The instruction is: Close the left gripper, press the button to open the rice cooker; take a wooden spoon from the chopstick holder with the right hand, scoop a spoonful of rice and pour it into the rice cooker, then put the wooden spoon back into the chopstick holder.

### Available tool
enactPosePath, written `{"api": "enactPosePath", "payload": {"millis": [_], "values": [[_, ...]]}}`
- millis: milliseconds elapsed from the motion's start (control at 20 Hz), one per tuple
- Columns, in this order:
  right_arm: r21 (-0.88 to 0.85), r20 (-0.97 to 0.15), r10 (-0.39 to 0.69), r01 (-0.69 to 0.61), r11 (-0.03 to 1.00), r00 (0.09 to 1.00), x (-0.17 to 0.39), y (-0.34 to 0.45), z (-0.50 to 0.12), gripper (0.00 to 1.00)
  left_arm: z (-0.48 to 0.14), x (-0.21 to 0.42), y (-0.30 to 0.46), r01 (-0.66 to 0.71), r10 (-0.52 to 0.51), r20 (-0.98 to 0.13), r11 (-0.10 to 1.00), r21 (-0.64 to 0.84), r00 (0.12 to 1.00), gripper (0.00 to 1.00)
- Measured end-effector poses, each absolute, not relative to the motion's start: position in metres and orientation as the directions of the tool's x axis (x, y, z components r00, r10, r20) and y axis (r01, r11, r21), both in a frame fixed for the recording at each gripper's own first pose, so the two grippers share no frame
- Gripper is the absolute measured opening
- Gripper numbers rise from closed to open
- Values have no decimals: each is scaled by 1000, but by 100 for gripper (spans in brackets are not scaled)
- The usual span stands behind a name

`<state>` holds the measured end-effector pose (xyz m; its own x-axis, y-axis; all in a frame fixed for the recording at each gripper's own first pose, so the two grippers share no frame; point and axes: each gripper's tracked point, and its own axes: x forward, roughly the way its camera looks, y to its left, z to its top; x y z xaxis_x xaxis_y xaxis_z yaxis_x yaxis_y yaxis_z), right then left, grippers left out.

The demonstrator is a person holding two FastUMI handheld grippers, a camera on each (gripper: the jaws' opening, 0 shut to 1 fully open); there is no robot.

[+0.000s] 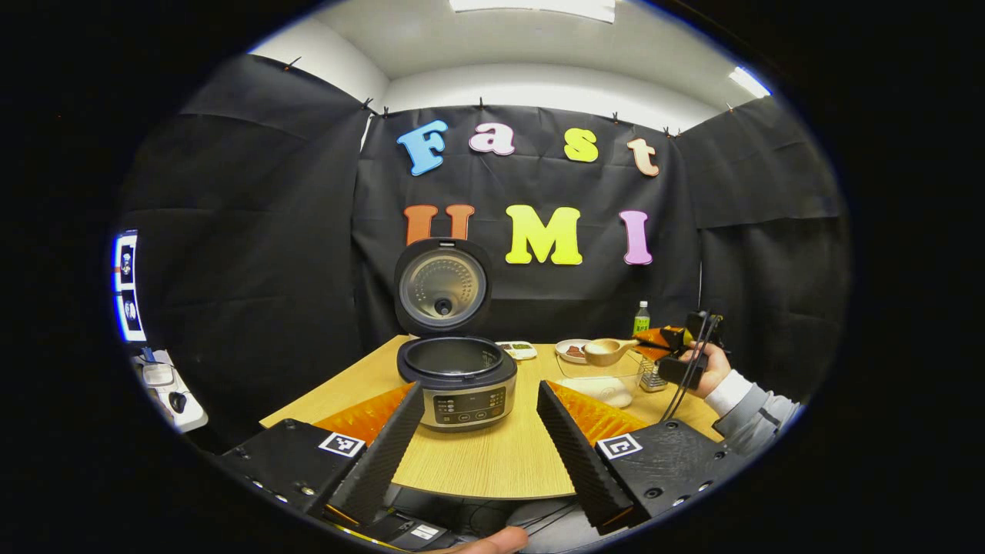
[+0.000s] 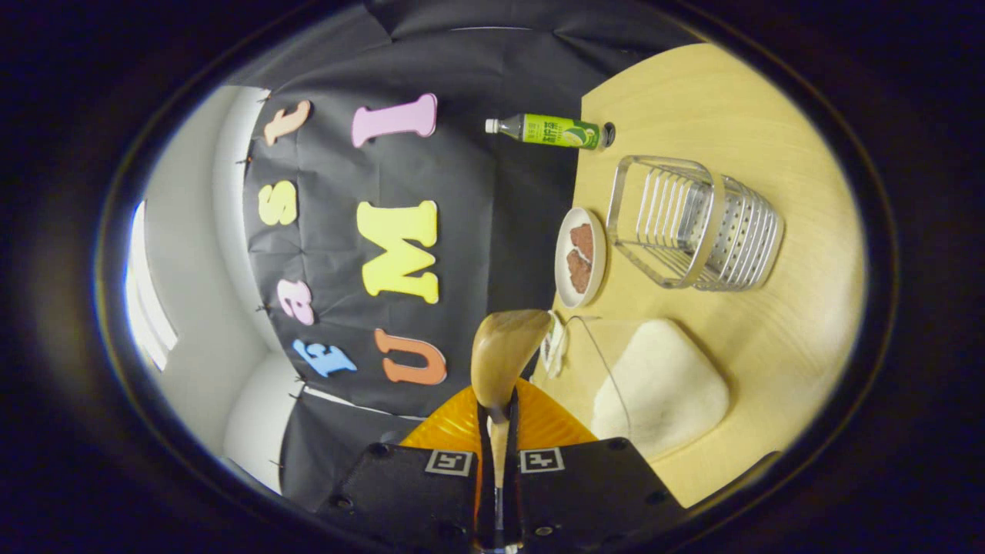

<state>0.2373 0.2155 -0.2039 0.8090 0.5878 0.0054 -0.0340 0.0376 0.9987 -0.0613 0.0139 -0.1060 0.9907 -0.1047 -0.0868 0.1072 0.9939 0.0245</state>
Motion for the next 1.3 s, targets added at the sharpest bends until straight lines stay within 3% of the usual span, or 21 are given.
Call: {"api": "enactPosePath", "payload": {"millis": [350, 600, 900, 1300], "values": [[994, 78, 643, -112, 11, 762, 215, 274, -141, 9, -96, -73, 31, 90, -88, -61, 996, 26, 994, 94], [982, 86, 684, -179, 66, 725, 202, 329, -113, 8, -95, -77, 48, 67, -64, -55, 997, 44, 996, 94], [909, 16, 664, -288, 302, 748, 205, 390, -105, 9, -89, -85, 60, 56, -54, -36, 997, 57, 998, 94], [749, -82, 670, -398, 530, 738, 218, 459, -103, 9, -99, -87, 83, 5, -1, -40, 995, 95, 999, 94]]}}
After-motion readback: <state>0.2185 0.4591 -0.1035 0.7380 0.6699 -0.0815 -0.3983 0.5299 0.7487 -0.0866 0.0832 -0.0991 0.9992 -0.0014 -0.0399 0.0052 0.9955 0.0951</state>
